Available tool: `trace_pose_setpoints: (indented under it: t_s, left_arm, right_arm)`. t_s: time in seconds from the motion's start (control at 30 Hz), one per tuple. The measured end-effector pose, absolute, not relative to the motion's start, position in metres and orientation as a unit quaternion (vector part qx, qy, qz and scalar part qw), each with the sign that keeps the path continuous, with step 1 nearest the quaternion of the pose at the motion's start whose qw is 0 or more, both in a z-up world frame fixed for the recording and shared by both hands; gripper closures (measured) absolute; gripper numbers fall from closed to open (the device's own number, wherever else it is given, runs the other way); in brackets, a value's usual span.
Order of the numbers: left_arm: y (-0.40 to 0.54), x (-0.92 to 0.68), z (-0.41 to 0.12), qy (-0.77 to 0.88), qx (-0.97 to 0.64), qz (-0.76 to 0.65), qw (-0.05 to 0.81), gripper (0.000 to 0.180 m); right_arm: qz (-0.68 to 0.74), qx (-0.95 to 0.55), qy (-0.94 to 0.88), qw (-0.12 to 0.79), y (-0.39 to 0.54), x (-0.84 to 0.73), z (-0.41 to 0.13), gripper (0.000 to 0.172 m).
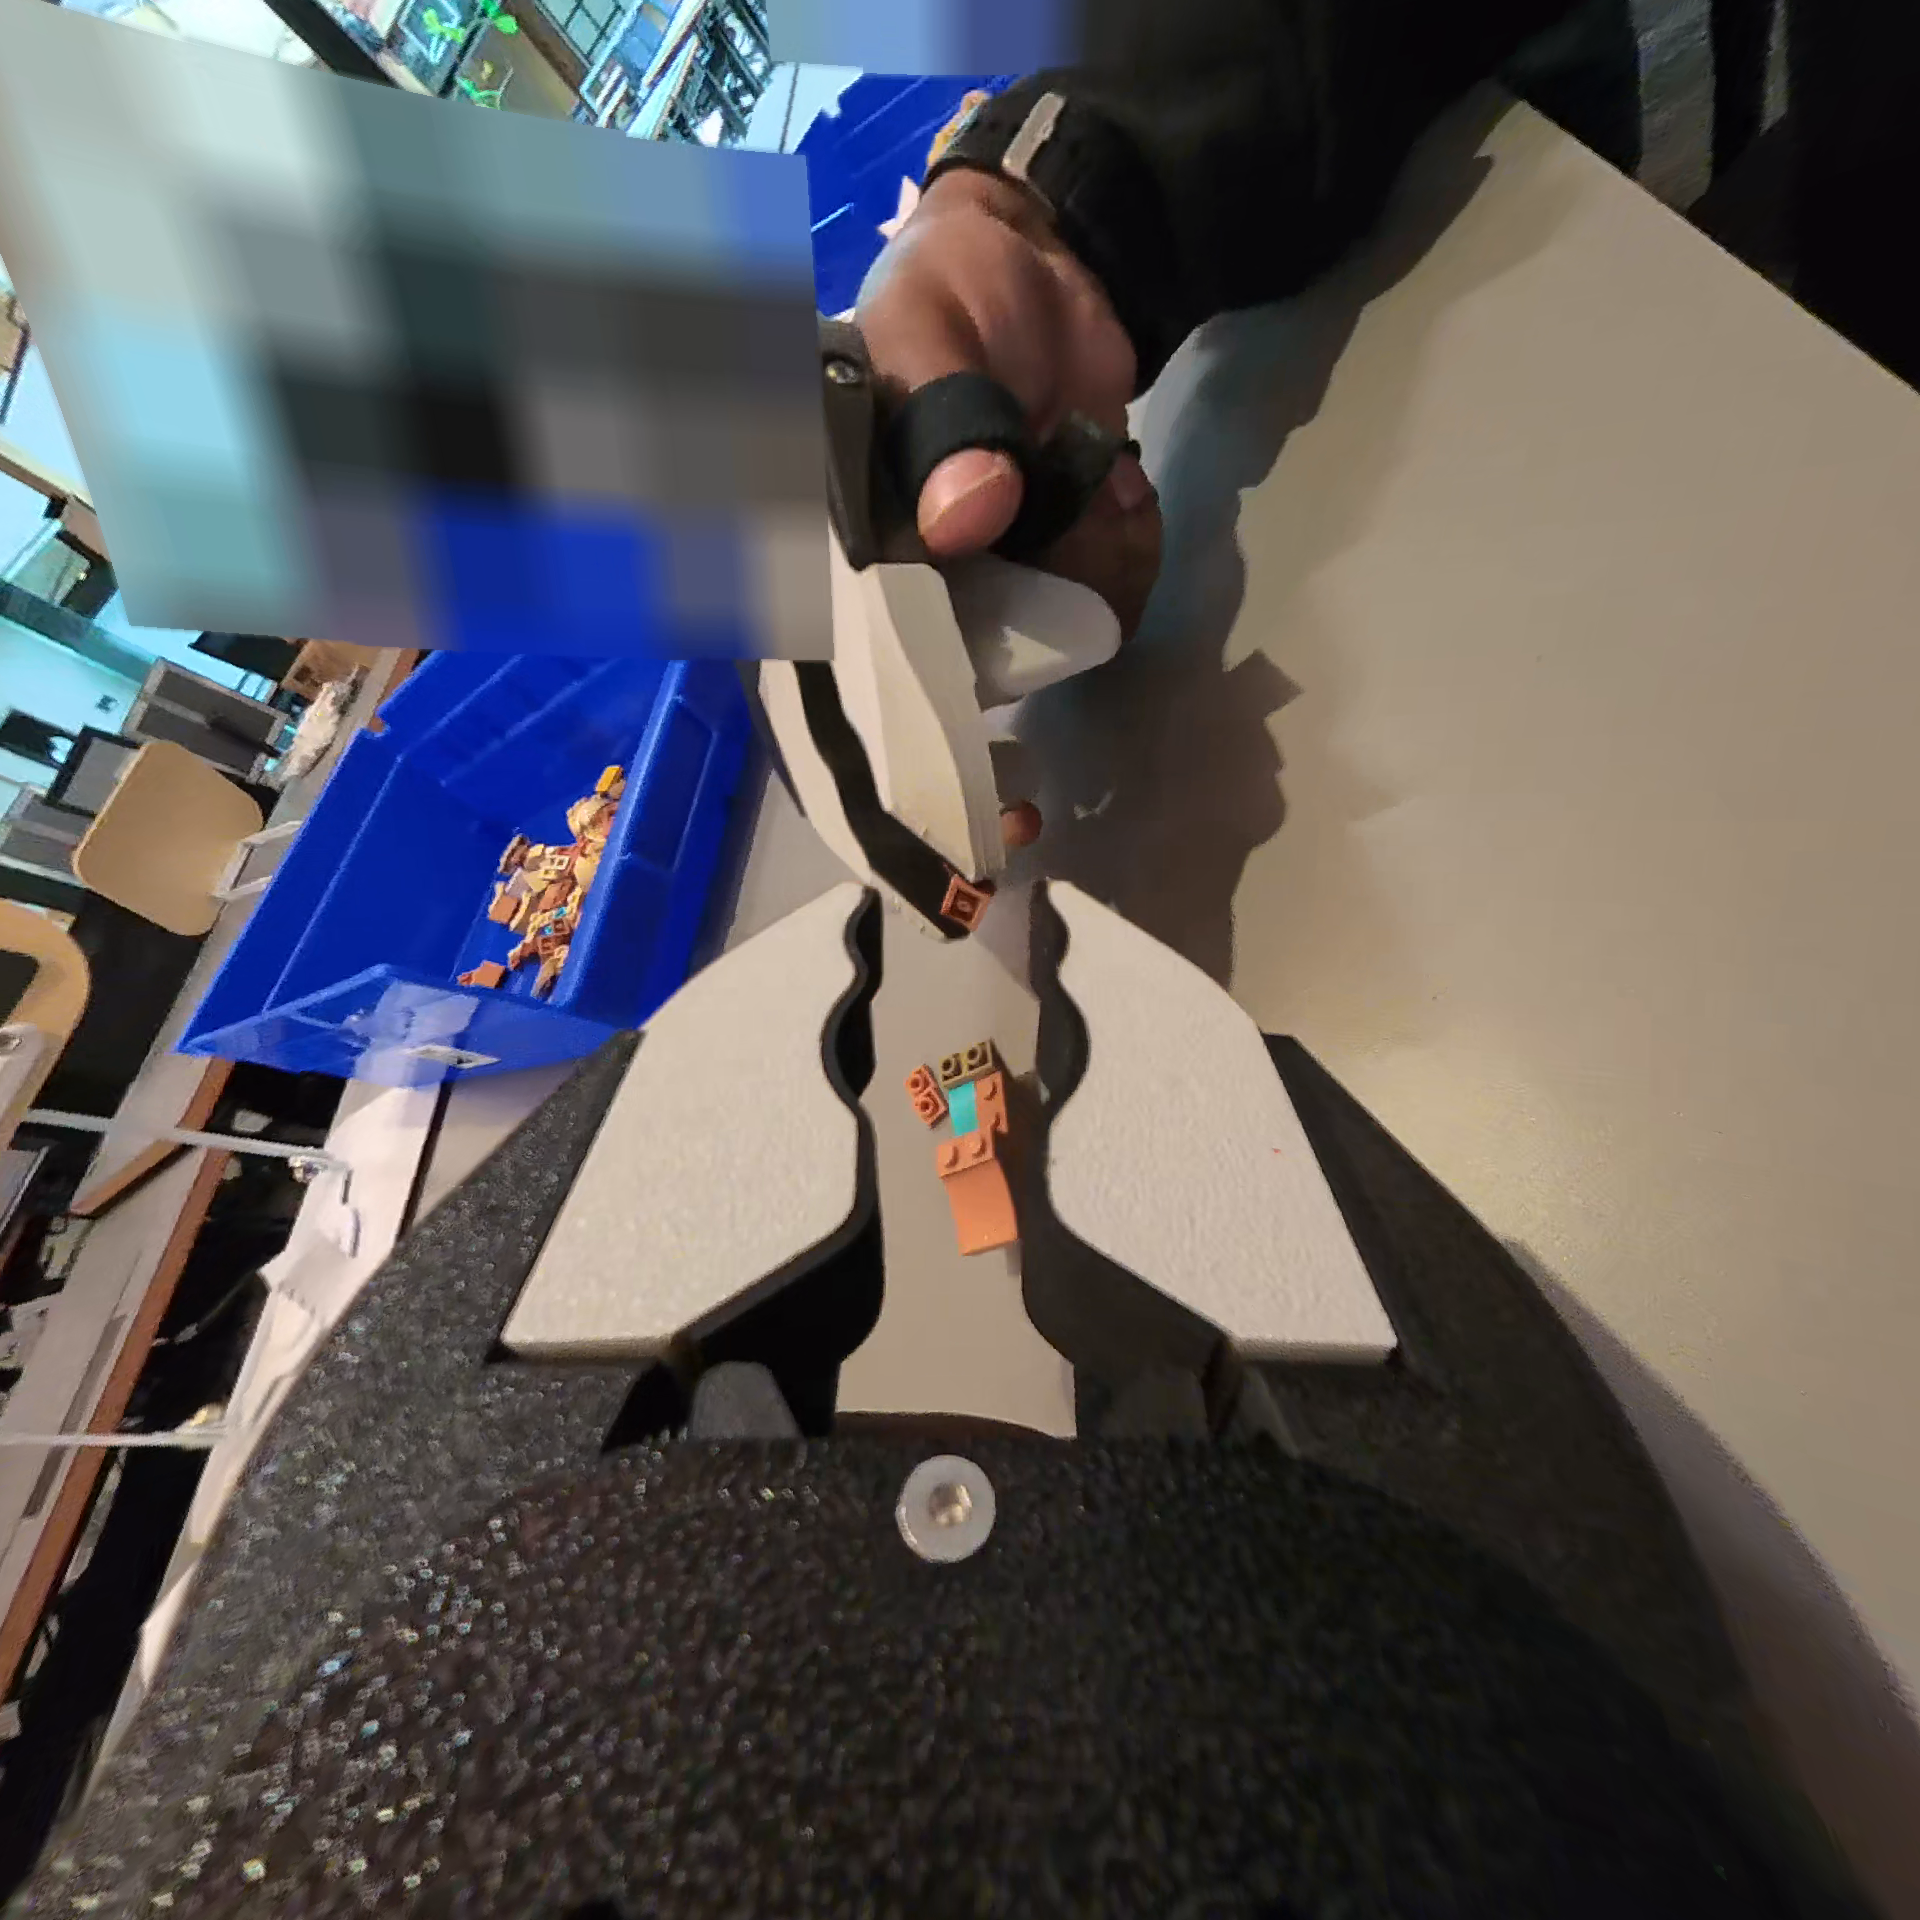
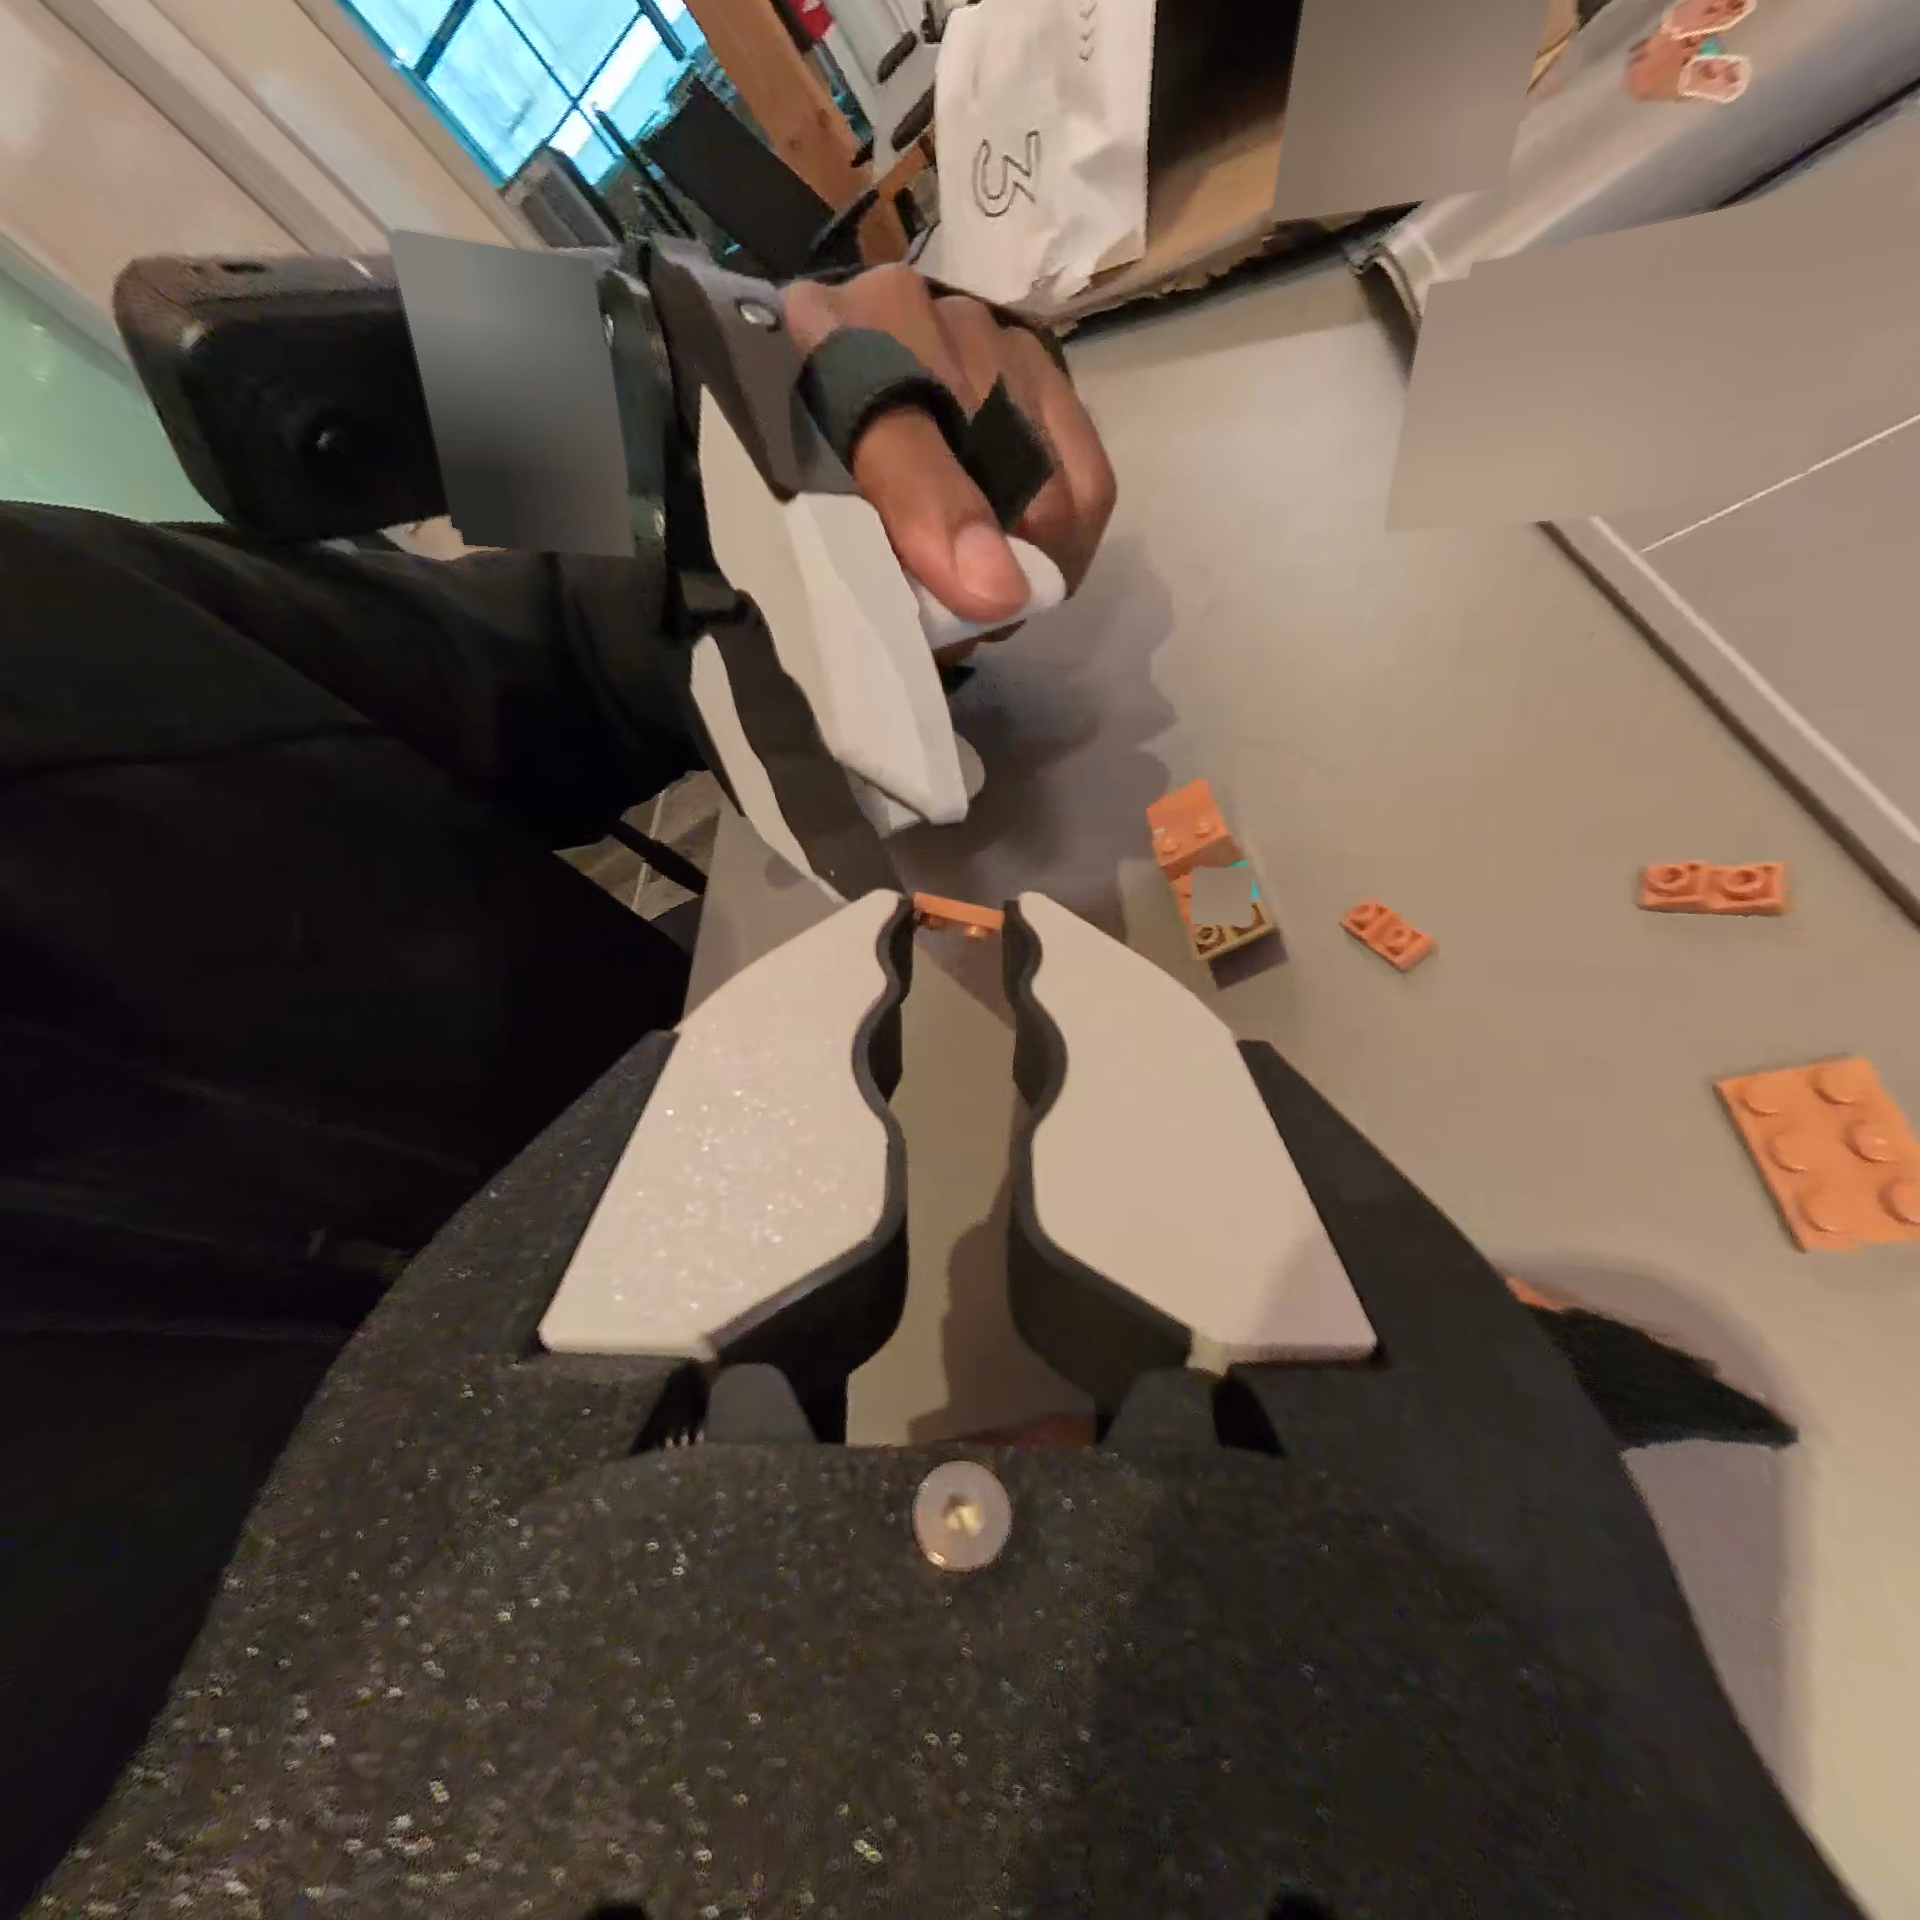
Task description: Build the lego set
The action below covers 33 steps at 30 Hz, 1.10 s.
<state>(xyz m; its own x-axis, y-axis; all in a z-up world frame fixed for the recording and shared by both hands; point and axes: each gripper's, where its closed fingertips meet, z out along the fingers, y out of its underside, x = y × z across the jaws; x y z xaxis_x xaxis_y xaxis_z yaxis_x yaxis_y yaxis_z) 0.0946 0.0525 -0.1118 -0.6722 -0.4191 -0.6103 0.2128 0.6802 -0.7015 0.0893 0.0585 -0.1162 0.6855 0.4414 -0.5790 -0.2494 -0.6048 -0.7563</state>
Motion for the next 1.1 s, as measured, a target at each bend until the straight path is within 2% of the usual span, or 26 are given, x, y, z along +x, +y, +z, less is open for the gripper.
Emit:
trace_pose_setpoints:
  t_s: [0.17,0.3,0.43,0.57,0.7,0.8,1.0,1.1]
  left_arm:
    - [0.049,0.094,-0.118,0.830,-0.053,-0.387,0.398,0.155]
    - [0.044,0.091,-0.118,0.827,-0.039,-0.391,0.401,0.170]
    - [0.046,0.091,-0.118,0.830,-0.036,-0.388,0.400,0.172]
    - [0.054,0.097,-0.115,0.827,-0.099,-0.414,0.367,0.173]
    - [0.074,0.109,-0.117,0.806,-0.253,-0.462,0.271,0.173]
    - [0.075,0.106,-0.113,0.766,-0.328,-0.528,0.165,0.173]
    - [0.070,0.100,-0.102,0.689,-0.392,-0.610,0.019,0.173]
    - [0.067,0.098,-0.101,0.668,-0.404,-0.624,-0.027,0.173]
  right_arm:
    - [0.402,-0.802,-0.067,0.436,0.058,0.082,-0.115,0.156]
    - [0.409,-0.799,-0.069,0.434,0.057,0.079,-0.115,0.156]
    - [0.403,-0.797,-0.071,0.444,0.059,0.079,-0.114,0.155]
    - [0.340,-0.807,-0.087,0.475,0.063,0.092,-0.114,0.146]
    - [0.208,-0.823,-0.141,0.509,0.067,0.115,-0.120,0.142]
    - [0.126,-0.810,-0.194,0.539,0.068,0.118,-0.114,0.144]
    - [-0.039,-0.750,-0.303,0.587,0.071,0.110,-0.102,0.145]
    - [-0.079,-0.720,-0.331,0.606,0.071,0.103,-0.096,0.144]
